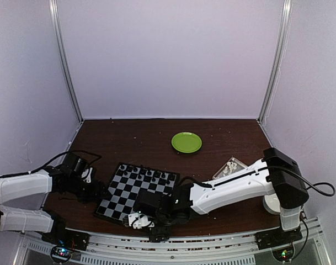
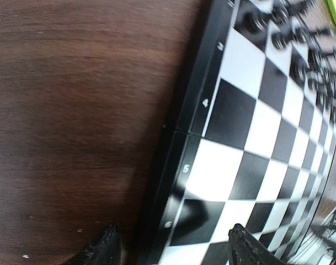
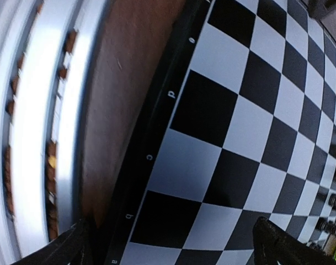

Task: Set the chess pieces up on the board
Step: Move the chessboard to the center of the board.

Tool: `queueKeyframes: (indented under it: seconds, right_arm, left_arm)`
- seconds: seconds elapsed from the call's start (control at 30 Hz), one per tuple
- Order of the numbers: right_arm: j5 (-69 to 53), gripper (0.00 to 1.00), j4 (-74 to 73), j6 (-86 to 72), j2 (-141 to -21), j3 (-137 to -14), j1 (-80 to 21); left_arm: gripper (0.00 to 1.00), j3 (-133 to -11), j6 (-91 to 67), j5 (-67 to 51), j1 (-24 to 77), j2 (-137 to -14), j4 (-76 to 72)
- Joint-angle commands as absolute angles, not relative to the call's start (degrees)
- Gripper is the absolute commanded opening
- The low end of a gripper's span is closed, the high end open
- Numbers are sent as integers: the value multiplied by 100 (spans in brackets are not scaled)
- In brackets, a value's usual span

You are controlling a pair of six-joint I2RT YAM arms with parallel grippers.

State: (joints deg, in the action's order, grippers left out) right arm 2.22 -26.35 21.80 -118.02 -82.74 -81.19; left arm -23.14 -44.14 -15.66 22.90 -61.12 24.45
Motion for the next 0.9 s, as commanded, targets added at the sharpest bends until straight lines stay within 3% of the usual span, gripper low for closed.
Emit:
queueKeyframes:
  seconds: [0.0, 0.37, 0.57, 0.7, 0.87]
  right_arm:
    - [948, 100, -2897, 2443, -11277, -7705, -7614]
    - [742, 99, -2966, 2525, -10148, -6744, -7043]
    - [-491, 100, -3153, 2749, -8609, -5942, -6866]
    - [-1721, 100, -3188, 2157, -7891, -5880, -5728]
    - [-2794, 90, -3057, 1519, -7760, -6106, -4316]
  left_arm:
    - [68, -2172, -4586, -1652, 2528, -6194, 2379]
    - [67, -2492, -4719, -1404, 3165, -6639, 2114]
    - [70, -2736, -4646, -979, 3224, -6161, 2408]
    - [71, -2963, -4370, -431, 3129, -5993, 2686]
    - [53, -3079, -3964, -628, 2571, -6158, 2487]
